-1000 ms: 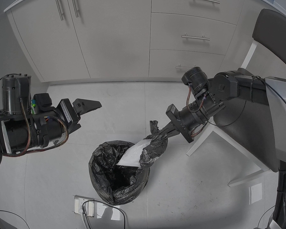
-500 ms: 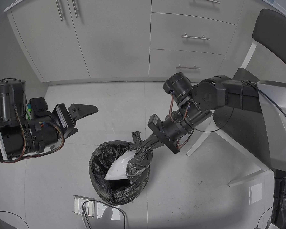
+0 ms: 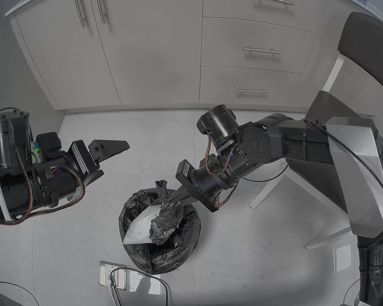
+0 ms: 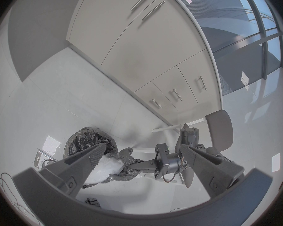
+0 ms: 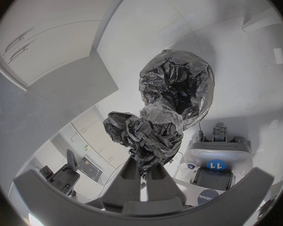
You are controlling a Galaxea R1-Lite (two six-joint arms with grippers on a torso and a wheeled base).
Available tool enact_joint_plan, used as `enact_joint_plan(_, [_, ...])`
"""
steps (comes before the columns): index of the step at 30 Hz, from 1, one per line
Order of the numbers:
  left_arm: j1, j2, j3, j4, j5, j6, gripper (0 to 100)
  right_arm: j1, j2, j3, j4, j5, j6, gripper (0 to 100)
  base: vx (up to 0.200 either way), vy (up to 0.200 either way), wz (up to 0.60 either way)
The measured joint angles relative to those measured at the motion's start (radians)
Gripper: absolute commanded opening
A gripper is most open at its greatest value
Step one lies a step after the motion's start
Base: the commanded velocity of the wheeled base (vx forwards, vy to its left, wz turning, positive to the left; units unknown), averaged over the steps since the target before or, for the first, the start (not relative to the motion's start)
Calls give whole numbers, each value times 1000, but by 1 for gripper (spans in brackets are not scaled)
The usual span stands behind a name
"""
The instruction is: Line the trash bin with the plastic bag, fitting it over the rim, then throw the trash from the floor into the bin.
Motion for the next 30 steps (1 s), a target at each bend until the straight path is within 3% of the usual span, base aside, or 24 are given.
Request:
enact_joint_plan(13, [0,11,2,0,-2,1,100,23,48,0,-1,-1,0,0,0,0,0])
enact_joint_plan(14, [0,11,3,0,-2,1,100,23,50,0,-2,-1,0,100,0,0,0])
enact_joint_plan(30, [1,30,-6,0,1,3,100,29,75,0,-7,-1,2,100,0,0,0])
